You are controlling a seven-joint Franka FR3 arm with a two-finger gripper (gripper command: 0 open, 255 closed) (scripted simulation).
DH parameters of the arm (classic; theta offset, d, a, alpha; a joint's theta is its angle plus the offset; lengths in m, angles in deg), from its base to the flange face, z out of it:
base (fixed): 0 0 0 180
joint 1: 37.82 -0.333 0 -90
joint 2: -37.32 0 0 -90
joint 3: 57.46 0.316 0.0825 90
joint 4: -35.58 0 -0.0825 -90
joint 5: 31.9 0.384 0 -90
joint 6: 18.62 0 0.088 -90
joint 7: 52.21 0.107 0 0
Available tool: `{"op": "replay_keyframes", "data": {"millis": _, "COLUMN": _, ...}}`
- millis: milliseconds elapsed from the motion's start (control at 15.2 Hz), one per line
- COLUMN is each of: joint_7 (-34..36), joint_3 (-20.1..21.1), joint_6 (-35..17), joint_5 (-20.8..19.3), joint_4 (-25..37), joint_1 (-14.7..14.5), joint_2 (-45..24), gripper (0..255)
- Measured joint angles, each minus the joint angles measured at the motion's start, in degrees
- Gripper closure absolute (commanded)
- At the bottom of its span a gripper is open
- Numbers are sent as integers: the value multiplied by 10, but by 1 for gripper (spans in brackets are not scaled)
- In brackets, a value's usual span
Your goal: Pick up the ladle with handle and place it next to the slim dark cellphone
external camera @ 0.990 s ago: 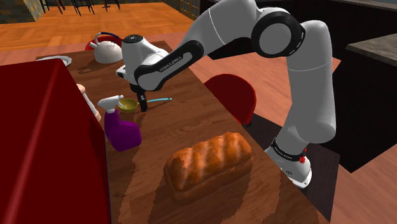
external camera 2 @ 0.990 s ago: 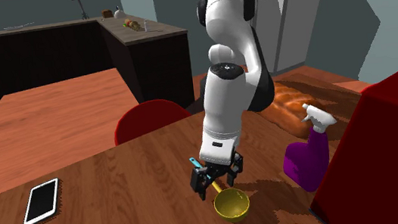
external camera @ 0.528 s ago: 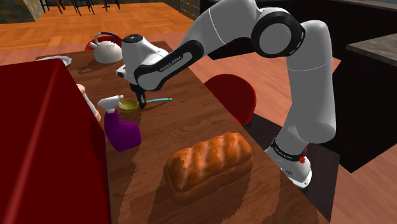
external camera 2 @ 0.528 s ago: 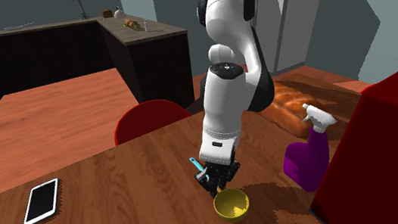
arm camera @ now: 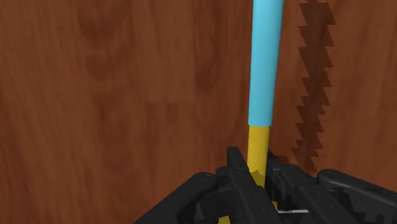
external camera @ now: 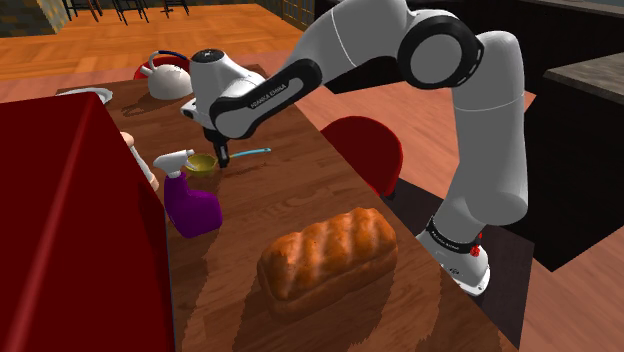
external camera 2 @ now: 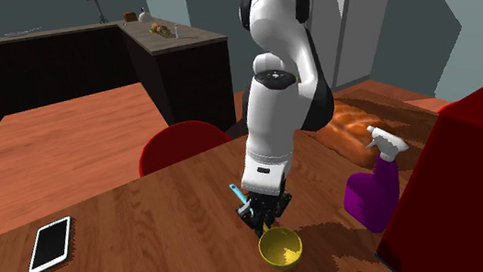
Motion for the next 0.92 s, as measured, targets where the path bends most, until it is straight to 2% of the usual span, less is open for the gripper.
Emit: {"op": "replay_keyframes", "data": {"millis": 924, "joint_7": -15, "joint_3": 7, "joint_6": 88, "joint_5": 14, "joint_4": 50, "joint_1": 2, "joint_2": 39, "gripper": 255}}
